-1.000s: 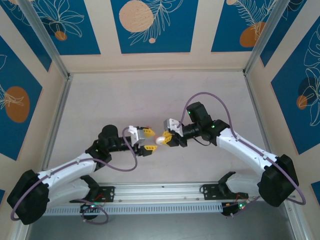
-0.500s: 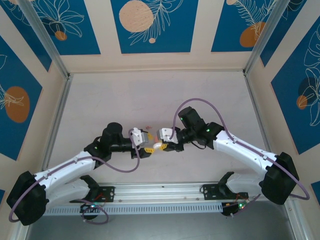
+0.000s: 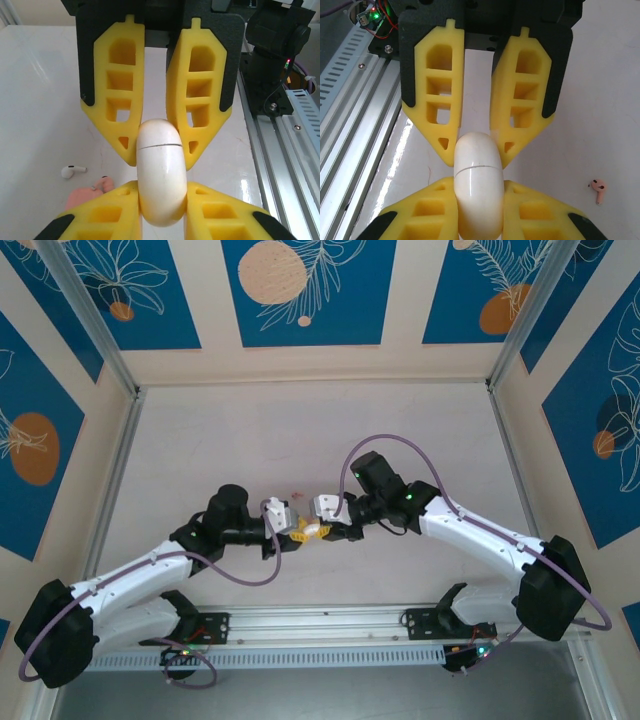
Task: Insert wireless bluetooth earbuds into charging case
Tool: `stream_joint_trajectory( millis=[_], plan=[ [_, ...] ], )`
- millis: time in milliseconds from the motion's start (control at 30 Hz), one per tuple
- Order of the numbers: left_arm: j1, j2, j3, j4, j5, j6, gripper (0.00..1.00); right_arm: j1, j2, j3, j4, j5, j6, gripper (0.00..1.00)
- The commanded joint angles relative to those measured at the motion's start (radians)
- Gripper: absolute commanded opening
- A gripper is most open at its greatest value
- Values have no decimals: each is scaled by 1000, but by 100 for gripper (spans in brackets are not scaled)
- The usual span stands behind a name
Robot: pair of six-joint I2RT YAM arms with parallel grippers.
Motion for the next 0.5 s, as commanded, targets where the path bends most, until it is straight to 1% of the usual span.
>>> stream_joint_trajectory(
  millis=[0, 33, 67, 167, 300, 467],
  plan=[
    [-4, -10, -10, 81, 25, -11, 19, -5, -31, -6, 41, -68, 10, 23],
    [-4, -11, -18, 101, 30, -21, 19, -22, -49, -31, 64, -85, 28, 29],
    [-4, -12, -24, 122, 37, -32, 19, -41, -69, -59, 91, -108, 47, 33],
    [-4, -14, -35, 178, 68, -70, 19, -111, -131, -153, 186, -205, 110, 40],
    [-4, -16, -56, 265, 91, -116, 19, -181, -182, -222, 280, -343, 185, 42],
    [-4, -11, -67, 331, 111, -153, 19, -194, -187, -231, 326, -419, 227, 44]
  ],
)
